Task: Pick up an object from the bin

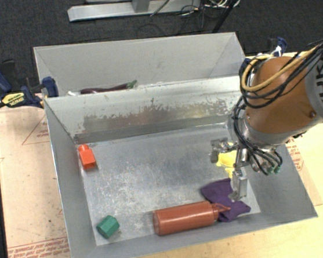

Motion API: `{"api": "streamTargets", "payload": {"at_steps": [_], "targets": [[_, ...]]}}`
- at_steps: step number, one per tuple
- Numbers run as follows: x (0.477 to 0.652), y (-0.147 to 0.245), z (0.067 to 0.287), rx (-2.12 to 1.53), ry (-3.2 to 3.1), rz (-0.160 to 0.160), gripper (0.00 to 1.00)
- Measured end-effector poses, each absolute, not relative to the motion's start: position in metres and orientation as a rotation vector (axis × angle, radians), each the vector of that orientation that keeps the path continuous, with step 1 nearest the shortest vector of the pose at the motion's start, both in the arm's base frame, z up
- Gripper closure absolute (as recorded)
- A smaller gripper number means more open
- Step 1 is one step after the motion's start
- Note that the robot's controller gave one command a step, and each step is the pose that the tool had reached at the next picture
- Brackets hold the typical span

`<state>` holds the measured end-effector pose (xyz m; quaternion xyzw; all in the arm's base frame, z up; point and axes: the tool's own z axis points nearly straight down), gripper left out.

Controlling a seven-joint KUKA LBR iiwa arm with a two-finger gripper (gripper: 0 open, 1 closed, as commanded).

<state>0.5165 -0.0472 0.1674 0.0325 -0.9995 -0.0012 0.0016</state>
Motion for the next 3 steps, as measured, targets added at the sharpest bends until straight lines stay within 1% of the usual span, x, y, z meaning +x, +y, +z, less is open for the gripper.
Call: {"api": "streamTargets", "payload": {"at_steps": [1, 2, 3], "targets": [[0.511, -0.065, 0.153, 0.407, -3.117, 0.003, 0.00], [0.524, -0.052, 0.122, 0.912, -3.009, -0.004, 0.00], [0.526, -0.049, 0.090, 1.125, -2.937, 0.000, 0.00]]}}
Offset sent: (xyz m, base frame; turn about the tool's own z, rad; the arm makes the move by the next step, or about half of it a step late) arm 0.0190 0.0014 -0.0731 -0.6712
